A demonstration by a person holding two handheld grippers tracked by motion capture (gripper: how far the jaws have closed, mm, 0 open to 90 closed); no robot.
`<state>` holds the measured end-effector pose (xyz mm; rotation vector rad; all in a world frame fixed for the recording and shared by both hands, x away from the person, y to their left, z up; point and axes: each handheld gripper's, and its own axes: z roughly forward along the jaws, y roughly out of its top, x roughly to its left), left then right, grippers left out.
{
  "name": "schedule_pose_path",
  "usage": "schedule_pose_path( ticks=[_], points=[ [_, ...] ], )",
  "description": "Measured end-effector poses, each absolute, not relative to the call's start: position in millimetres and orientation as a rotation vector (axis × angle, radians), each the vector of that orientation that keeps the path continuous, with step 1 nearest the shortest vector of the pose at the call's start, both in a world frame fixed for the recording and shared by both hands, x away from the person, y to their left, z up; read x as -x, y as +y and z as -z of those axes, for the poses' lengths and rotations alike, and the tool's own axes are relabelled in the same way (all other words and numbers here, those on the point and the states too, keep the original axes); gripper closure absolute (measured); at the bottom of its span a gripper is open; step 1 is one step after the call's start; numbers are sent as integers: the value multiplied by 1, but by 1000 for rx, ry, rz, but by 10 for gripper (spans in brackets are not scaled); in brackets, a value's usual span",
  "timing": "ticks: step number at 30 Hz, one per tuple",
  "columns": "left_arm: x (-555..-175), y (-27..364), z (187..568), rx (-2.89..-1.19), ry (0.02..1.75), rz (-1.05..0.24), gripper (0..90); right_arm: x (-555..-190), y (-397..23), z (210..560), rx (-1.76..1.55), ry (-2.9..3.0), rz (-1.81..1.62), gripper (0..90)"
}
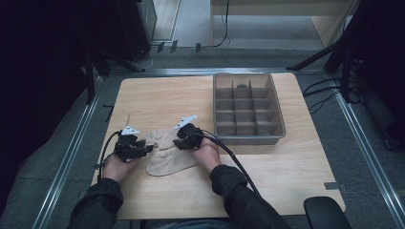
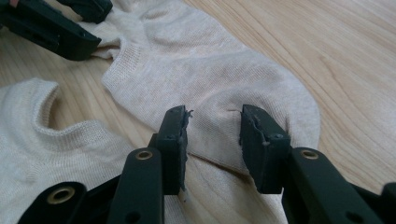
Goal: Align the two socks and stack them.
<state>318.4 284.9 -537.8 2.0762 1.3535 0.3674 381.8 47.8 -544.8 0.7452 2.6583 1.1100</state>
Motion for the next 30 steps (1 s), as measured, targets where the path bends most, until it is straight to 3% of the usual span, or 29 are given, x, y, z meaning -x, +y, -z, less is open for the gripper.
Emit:
schedule_pose_path(
  ticks=[13,18,23,30],
  points=[
    [-318,280,537,-2101,1386,-459,661,-377,46,549,-734,2603,-1145,666],
    [-319,280,536,-2108,1402,-470,740,-375,47,549,-734,2597,-1145,737],
    [-321,277,534,-2123,1415,-440,813,-375,49,548,-791,2600,-1140,867],
    [-325,284,529,-2079,1460,-323,833,-385,50,541,-939,2660,-1129,876]
  ],
)
